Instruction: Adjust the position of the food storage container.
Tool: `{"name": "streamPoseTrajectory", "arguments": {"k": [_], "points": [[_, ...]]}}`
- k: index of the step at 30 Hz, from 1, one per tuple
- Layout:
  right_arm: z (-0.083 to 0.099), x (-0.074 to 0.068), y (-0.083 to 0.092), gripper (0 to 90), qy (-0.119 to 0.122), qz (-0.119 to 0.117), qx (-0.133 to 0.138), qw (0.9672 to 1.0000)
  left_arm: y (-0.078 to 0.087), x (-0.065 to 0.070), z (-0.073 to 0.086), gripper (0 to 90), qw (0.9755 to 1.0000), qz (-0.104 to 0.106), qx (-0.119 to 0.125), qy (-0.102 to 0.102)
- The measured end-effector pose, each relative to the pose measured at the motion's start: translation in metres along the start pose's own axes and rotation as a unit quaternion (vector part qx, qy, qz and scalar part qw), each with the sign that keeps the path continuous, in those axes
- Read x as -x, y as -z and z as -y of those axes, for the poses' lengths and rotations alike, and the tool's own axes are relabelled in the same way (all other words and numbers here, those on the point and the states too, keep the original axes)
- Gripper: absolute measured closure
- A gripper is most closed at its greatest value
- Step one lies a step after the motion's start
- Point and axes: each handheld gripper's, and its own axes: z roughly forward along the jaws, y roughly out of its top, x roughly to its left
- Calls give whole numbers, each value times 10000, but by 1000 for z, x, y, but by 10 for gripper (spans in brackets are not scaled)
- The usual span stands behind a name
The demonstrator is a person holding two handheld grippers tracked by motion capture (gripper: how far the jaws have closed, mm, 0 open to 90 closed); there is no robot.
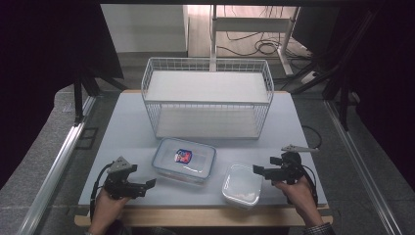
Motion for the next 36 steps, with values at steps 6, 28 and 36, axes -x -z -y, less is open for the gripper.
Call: {"name": "streamPoseTrajectory", "arguments": {"k": [6,28,36], "points": [[-1,-4,-1,19,191,69,-102,9997,-1,-3,1,45,9998,24,30,183],[-10,-45,10,627,1224,353,-225,9916,-4,1,1,55,9998,-81,-152,-51],[-4,-100,-2,895,2104,-233,-653,9752,-2,1,0,57,9999,-64,-58,-54]]}}
